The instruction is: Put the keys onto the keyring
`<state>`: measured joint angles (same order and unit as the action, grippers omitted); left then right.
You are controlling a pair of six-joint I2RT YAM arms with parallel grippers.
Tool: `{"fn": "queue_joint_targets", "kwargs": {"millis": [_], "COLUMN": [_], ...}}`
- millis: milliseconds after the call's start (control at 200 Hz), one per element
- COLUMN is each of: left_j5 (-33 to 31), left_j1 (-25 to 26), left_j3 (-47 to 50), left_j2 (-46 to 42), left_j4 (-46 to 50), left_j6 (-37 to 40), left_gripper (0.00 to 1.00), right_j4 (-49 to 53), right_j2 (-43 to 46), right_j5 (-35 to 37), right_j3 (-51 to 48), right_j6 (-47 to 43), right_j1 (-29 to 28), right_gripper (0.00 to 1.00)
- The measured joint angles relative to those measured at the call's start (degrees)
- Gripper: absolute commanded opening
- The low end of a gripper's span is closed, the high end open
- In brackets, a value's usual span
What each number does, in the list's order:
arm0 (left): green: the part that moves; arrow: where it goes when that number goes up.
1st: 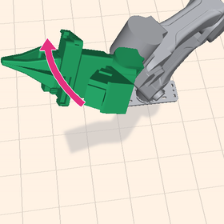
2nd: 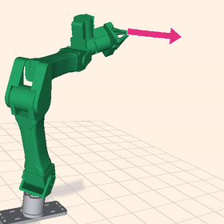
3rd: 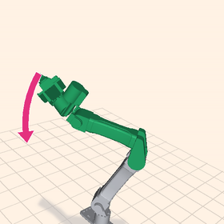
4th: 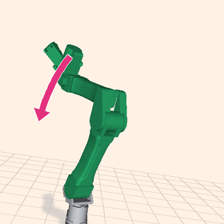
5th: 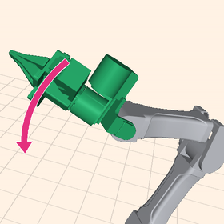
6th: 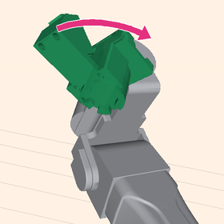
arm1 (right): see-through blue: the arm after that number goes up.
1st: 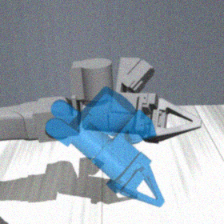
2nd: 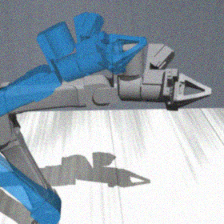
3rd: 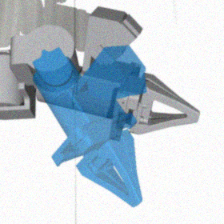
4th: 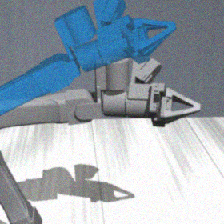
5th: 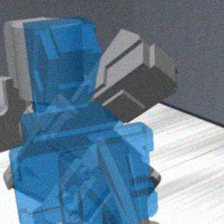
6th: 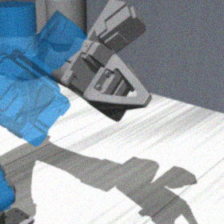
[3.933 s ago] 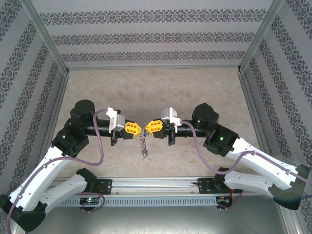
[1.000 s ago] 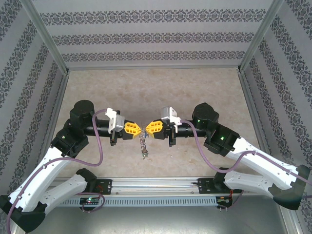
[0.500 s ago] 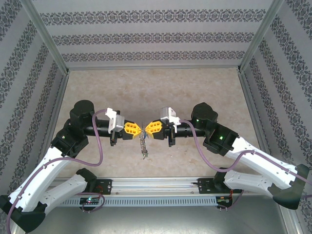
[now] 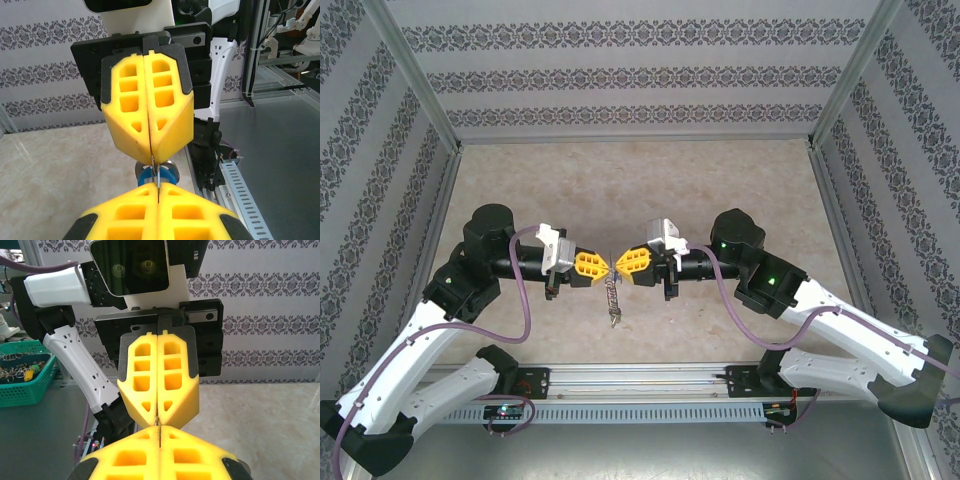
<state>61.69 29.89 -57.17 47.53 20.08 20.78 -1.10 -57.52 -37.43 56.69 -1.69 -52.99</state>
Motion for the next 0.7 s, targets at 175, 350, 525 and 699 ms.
{"fn": "queue_joint_targets", "kwargs": {"millis": [175,350,525,699], "left_j5": [-0.2,-0.9,-2.1,-3.3], "left_j1": [0.3,1.1,2.2,2.4], "left_j3": [-1.0,-2.3,-3.3,-3.3], "left_j2": [0.0,0.1,0.1,0.1], "left_j4": [1.9,3.8,5.3,6.8], "left_j6": [1.9,4.0,5.9,6.9], "left_gripper": [0.00,0.00,0.00,0.00], "right_j4": [0.1,0.1,0.9,1.8], "right_j2": [-0.3,-0.6,-1.7,-2.6], "right_j5": [-0.6,-0.9,-1.2,-1.3], "right_j3": [0.5,0.9,2.5,3.0], "right_j6": [0.1,0.5,1.2,1.9], "right_j1": [0.0,0.0,0.0,0.0], "right_gripper": [0.00,0.00,0.00,0.00]}}
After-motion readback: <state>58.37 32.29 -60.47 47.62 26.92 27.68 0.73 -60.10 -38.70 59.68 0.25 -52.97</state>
